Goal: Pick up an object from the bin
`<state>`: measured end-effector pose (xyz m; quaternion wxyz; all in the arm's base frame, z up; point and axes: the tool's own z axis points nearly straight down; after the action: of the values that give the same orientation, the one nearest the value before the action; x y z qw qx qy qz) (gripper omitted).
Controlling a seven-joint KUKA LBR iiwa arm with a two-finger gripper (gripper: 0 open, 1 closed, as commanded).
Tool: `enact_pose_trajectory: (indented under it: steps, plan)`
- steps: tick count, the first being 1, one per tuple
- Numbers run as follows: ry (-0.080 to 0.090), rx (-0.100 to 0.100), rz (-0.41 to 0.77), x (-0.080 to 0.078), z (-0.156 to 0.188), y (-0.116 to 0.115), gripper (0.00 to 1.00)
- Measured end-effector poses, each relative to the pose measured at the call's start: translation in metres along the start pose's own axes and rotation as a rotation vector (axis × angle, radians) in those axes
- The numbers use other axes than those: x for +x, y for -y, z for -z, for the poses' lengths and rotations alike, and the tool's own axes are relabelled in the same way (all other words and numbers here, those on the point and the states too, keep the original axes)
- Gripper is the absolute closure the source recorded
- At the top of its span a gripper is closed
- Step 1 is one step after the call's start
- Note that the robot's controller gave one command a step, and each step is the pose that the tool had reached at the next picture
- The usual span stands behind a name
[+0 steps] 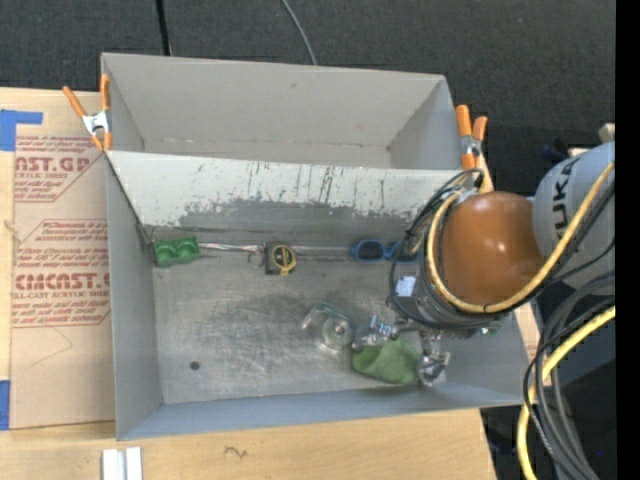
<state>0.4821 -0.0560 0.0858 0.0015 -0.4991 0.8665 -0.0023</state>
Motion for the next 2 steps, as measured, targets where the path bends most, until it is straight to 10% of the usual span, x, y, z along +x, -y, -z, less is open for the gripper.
enact_pose_trajectory:
  steps: [1, 2]
  plan:
    - [0.002, -0.001, 0.153, 0.0018, -0.0073, 0.0035, 0.0]
    - [0.001, 0.0, 0.153, 0.0019, -0.0068, 0.0041, 1.0]
